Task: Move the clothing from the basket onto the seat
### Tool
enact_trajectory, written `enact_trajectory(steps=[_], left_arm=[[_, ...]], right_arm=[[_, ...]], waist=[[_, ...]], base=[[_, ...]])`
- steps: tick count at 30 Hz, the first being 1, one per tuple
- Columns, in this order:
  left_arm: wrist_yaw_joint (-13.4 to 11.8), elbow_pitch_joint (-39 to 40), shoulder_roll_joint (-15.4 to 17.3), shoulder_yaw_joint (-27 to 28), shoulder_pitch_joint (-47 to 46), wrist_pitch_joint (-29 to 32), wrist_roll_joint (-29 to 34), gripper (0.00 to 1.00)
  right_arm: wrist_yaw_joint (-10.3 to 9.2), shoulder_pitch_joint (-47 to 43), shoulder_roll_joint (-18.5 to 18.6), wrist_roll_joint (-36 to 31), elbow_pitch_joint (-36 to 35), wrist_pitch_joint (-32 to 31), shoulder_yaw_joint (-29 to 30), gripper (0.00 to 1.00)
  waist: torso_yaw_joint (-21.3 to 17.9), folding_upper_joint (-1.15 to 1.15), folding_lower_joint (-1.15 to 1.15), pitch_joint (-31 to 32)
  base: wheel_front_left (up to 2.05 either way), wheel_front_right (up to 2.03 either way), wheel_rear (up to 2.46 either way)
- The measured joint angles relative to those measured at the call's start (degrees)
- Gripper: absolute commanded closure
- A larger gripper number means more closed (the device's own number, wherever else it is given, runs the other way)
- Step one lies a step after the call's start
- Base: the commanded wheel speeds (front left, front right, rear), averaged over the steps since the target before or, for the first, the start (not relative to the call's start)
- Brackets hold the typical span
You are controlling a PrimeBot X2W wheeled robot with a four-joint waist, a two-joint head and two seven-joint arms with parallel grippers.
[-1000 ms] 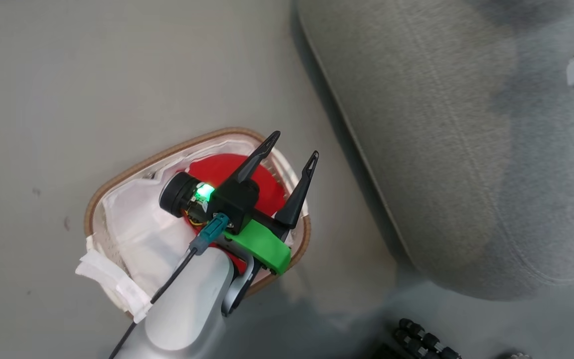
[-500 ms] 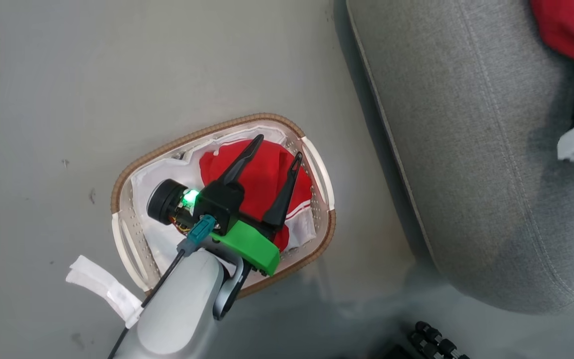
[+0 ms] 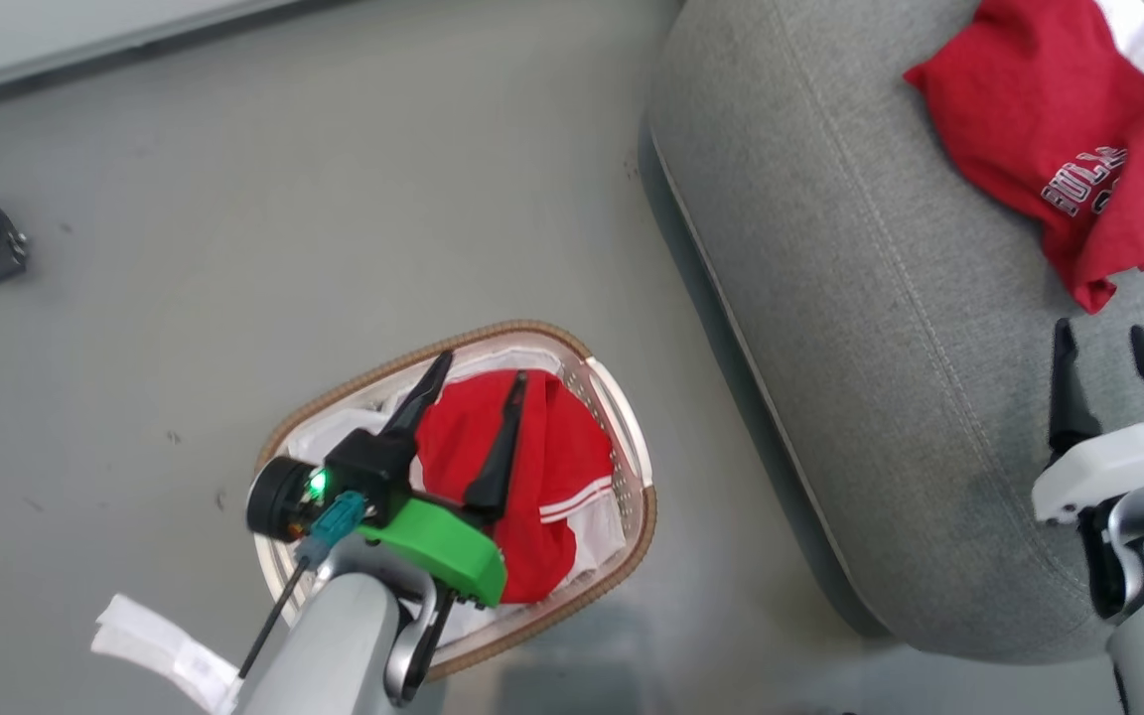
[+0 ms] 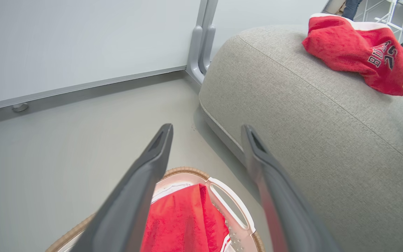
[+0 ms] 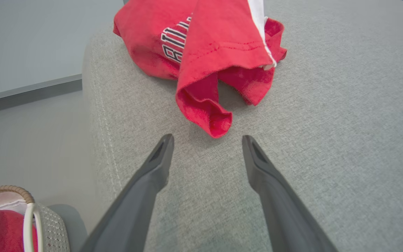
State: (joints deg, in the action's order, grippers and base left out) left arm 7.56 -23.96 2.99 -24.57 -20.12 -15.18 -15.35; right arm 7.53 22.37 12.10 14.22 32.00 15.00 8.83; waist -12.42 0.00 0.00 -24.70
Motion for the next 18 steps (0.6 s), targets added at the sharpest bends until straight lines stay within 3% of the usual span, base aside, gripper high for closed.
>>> enact_trajectory(steps=[8, 18], left_arm=[[-1.1, 1.2, -0.1, 8.5, 5.1, 0.0, 0.9, 0.00], [-6.2, 1.7, -0.2, 17.8, 10.0, 0.0, 1.5, 0.00]], right_arm=[[0.00, -3.2, -2.4, 0.5, -4.3, 0.0, -5.1, 0.00], [0.00, -4.2, -6.1, 0.2, -7.6, 0.0, -8.7, 0.00]], waist=[[1.6, 0.00, 0.00, 6.1], [6.5, 0.00, 0.00, 10.9]], base=[[0.00, 0.00, 0.00], [0.00, 0.00, 0.00]])
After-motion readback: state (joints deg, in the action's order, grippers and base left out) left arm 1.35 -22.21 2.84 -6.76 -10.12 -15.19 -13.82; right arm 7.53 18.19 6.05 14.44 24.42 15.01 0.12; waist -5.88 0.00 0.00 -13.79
